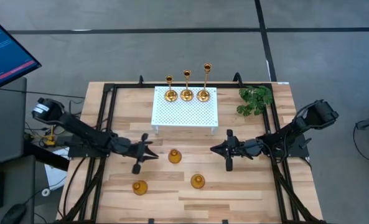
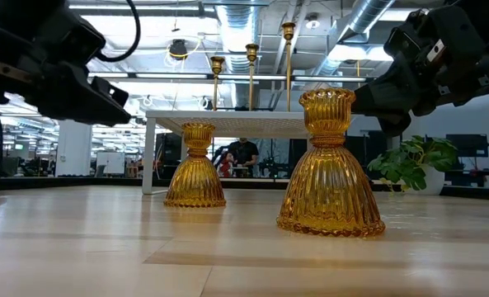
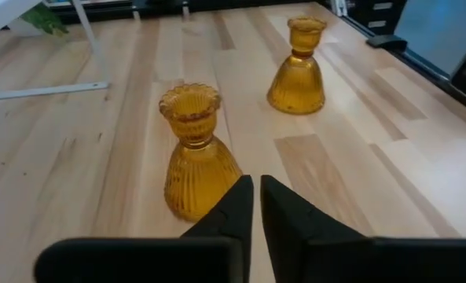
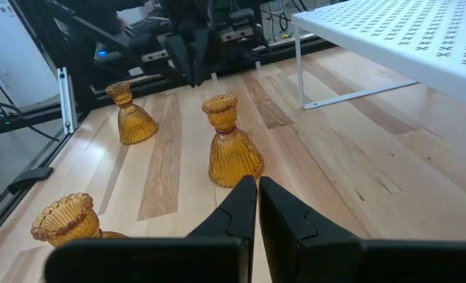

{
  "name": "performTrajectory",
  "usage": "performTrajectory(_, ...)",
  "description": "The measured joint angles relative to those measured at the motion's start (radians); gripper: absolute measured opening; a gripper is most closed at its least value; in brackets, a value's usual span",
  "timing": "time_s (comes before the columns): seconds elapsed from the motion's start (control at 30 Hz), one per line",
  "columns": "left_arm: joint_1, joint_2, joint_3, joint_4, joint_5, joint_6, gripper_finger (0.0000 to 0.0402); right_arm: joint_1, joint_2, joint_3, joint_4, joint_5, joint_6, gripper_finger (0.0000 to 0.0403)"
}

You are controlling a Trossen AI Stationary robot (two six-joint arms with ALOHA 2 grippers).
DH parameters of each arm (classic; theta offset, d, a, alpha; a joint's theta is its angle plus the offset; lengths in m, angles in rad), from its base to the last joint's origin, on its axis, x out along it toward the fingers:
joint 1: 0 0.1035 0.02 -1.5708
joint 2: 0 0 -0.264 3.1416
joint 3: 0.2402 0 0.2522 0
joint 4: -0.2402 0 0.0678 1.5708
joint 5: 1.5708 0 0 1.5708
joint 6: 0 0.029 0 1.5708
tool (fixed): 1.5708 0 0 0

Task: Pick & Place candle stick holders
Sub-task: Put the top yellow glass candle holder on the shelf

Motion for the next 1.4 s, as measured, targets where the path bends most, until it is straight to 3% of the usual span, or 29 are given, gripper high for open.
performTrajectory(0.33,0.004,0.156,0.000,0.188,-0.024,-0.001,0.0121,0.000,0.000,0.000,0.000,0.000,0.000,0.0010)
performTrajectory(0.73,0.009,0.280,0.104,0.208,-0.115,-0.035,0.0235,0.000,0.000,0.000,0.000,0.000,0.000,0.0010)
performTrajectory(1.13,0.064,0.389,0.173,0.213,-0.150,-0.083,0.0244,0.000,0.000,0.000,-0.002,0.000,0.000,0.0010)
performTrajectory(1.4,0.064,0.398,0.197,0.222,-0.099,-0.102,0.0249,-0.001,0.000,0.000,-0.003,0.000,0.000,0.0010)
